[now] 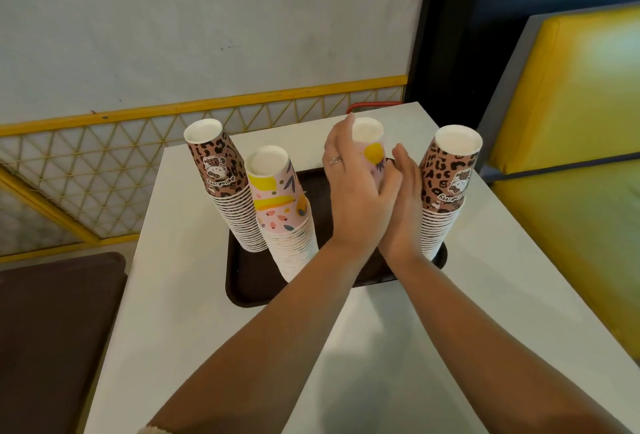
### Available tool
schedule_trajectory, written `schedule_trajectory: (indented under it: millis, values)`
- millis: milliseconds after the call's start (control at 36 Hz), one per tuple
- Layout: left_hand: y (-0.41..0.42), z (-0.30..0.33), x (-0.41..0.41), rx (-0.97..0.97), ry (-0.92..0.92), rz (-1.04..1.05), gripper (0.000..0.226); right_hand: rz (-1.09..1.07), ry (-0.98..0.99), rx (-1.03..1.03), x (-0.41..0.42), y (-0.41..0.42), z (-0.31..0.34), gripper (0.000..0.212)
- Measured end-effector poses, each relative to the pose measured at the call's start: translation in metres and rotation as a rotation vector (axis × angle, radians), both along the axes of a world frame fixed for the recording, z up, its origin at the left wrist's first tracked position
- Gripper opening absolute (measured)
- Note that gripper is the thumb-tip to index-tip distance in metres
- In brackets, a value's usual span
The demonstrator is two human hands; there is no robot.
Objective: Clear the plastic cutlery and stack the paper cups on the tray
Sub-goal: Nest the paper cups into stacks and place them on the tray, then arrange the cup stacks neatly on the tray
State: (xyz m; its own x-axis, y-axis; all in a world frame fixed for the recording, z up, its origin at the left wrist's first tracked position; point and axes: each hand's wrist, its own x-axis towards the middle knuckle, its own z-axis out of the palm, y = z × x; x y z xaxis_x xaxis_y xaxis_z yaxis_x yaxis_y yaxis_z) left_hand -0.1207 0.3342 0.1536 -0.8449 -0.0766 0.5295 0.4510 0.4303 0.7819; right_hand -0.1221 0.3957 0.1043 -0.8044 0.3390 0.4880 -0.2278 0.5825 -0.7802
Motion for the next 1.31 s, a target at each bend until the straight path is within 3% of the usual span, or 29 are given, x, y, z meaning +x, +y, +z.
schedule_trajectory:
  millis: [167, 306, 472, 583, 694, 889, 1306]
  values:
    - [-0.025, 0.008, 0.026, -0.171, 0.294, 0.143, 0.062, 0.02, 0.104, 0.003, 0.024, 0.003, 0.014, 0.056]
    - [-0.051, 0.003, 0.035, -0.111, 0.373, 0.28, 0.064, -0.15, 0.303, 0.147, 0.037, 0.01, 0.013, 0.046]
    - [-0.076, -0.014, 0.034, -0.074, 0.204, 0.413, 0.084, -0.392, 0.297, 0.006, 0.05, 0.02, 0.007, 0.073]
    - [-0.086, -0.032, 0.029, -0.035, 0.017, 0.39, 0.097, -0.399, 0.106, -0.074, 0.047, 0.033, -0.008, 0.091]
    - [-0.091, -0.049, 0.021, 0.148, -0.189, 0.277, 0.104, -0.302, -0.127, -0.197, 0.043, 0.039, -0.025, 0.105]
    - [-0.091, -0.068, 0.011, 0.171, -0.281, 0.251, 0.084, -0.254, -0.24, -0.211, 0.038, 0.047, -0.037, 0.09]
    - [-0.083, -0.071, -0.008, 0.179, -0.309, 0.276, 0.082, -0.096, -0.275, -0.115, -0.018, 0.067, -0.043, 0.083]
